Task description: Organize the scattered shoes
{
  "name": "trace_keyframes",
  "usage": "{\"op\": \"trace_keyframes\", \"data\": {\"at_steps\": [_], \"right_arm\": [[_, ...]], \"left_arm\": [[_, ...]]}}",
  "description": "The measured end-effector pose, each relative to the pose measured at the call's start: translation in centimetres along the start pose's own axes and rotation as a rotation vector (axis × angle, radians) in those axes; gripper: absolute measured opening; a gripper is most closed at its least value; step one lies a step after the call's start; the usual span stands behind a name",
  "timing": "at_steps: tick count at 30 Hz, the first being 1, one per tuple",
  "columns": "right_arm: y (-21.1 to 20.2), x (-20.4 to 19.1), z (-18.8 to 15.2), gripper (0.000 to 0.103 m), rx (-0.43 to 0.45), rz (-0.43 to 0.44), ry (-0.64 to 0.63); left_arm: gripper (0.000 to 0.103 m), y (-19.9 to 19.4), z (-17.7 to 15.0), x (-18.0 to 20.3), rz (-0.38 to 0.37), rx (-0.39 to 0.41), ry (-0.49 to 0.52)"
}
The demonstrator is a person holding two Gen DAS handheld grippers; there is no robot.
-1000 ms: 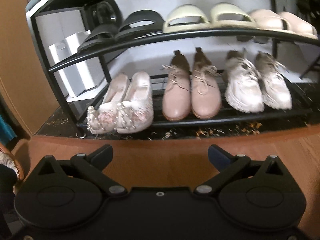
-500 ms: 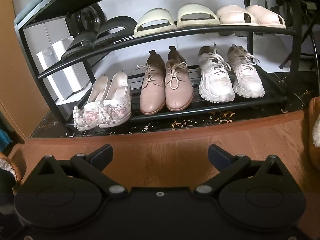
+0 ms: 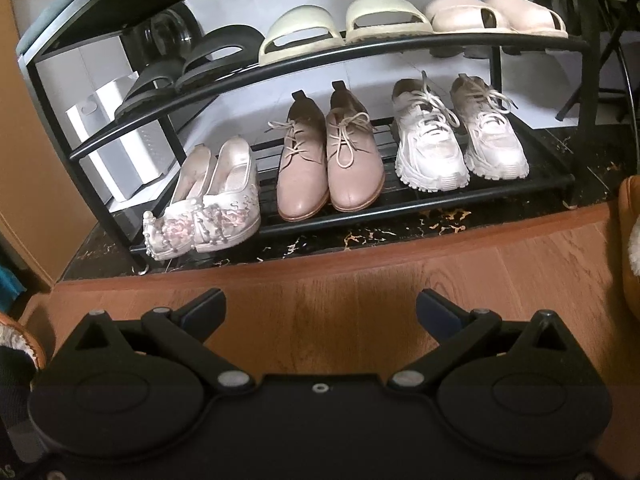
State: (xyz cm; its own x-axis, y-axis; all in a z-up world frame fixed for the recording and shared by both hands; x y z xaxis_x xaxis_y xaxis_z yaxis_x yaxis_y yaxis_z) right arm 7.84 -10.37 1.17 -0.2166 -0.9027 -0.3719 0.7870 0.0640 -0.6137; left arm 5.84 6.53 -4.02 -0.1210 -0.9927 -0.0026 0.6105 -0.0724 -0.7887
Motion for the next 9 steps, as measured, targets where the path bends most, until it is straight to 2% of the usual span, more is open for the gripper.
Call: {"op": "trace_keyframes", "data": {"at_steps": [7, 9], "right_arm": [[0.31, 0.32, -0.16, 0.103, -0.012, -0.005, 0.018], [0.33, 0.37, -0.18, 0.103, -0.013, -0.005, 0.022]], "left_arm": [[0.102, -0.59, -0.03, 0.27, 0.066, 0.022, 0.024], [0.102, -0.6, 0.15, 0.46, 0.033, 0.027, 0.031]]}}
Point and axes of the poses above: each gripper's, at about its wrist camera, not at the fingertips, and y roughly the way its jaws point, x to its right, z to its top, the point moved 8 cm from there along y, roughly the way its jaws point, and after that the axes turned 12 degrees about y, right-handed, at the moved point
